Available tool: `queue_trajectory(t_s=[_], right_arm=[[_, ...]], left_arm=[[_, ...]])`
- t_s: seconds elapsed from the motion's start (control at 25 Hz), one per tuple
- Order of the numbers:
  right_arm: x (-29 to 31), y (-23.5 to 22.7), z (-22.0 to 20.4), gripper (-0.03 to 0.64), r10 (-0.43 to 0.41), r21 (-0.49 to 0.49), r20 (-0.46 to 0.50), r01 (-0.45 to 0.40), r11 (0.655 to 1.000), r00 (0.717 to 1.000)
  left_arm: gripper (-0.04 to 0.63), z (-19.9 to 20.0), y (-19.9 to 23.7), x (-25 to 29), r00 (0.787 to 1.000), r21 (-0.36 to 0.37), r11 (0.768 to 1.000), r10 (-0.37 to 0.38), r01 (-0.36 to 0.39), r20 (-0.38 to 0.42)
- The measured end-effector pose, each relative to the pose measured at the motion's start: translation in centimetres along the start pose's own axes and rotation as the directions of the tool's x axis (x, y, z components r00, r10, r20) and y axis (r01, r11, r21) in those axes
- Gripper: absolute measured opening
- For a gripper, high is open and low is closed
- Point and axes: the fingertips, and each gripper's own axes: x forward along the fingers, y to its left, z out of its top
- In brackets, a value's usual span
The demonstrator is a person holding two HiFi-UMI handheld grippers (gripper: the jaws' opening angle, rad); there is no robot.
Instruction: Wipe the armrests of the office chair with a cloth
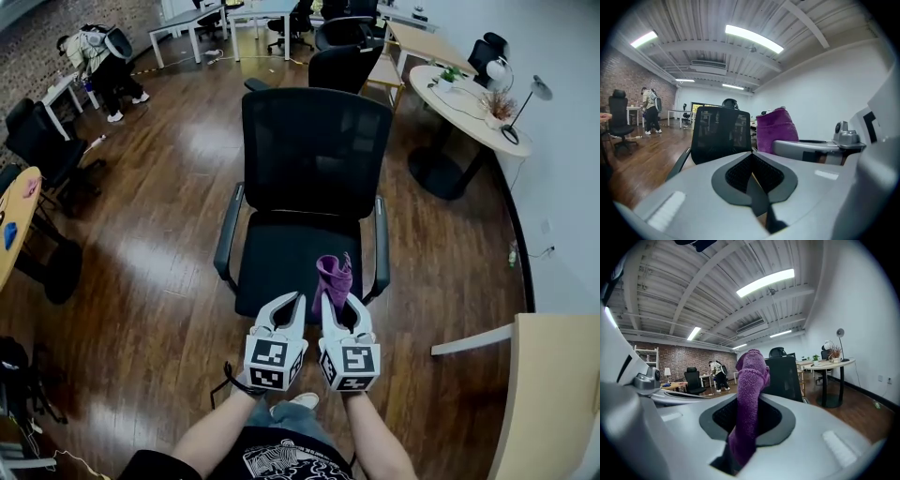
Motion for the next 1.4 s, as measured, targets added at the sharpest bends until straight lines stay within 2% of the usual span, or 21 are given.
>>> queue_trajectory(t_s=[0.2,0.4,0.64,0.92,1.12,1.4], right_arm=[[-0.3,0.2,0.5,0.074,0.018,-0.006,-0.007,-0.018,1.0,1.0],[-0.2,0.7,0.7,0.074,0.038,-0.003,-0.005,-0.038,0.999,0.999],[1.5,3.6,-0.4,0.074,0.095,0.007,-0.021,-0.095,0.995,0.995],[6.9,7.9,-1.3,0.074,0.172,-0.033,-0.07,-0.175,0.984,0.983],[13.5,12.0,-1.2,0.074,0.218,-0.078,-0.096,-0.226,0.971,0.971],[25.4,15.3,-2.4,0.074,0.196,-0.113,-0.155,-0.215,0.97,0.968]], left_arm=[[0.003,0.7,-0.3,-0.4,1.0,-0.019,1.0,0.0,0.0,0.007],[0.003,1.0,-0.2,-0.4,1.0,-0.005,1.0,0.007,-0.007,-0.002],[0.003,1.6,2.8,-0.2,0.999,-0.022,0.999,0.033,-0.033,0.015],[0.003,3.2,9.9,-0.1,0.993,-0.086,0.992,0.097,-0.092,0.061],[0.004,3.7,17.7,0.6,0.989,-0.118,0.985,0.133,-0.124,0.07],[0.003,3.8,29.4,4.9,0.991,-0.164,0.98,0.119,-0.109,0.055]])
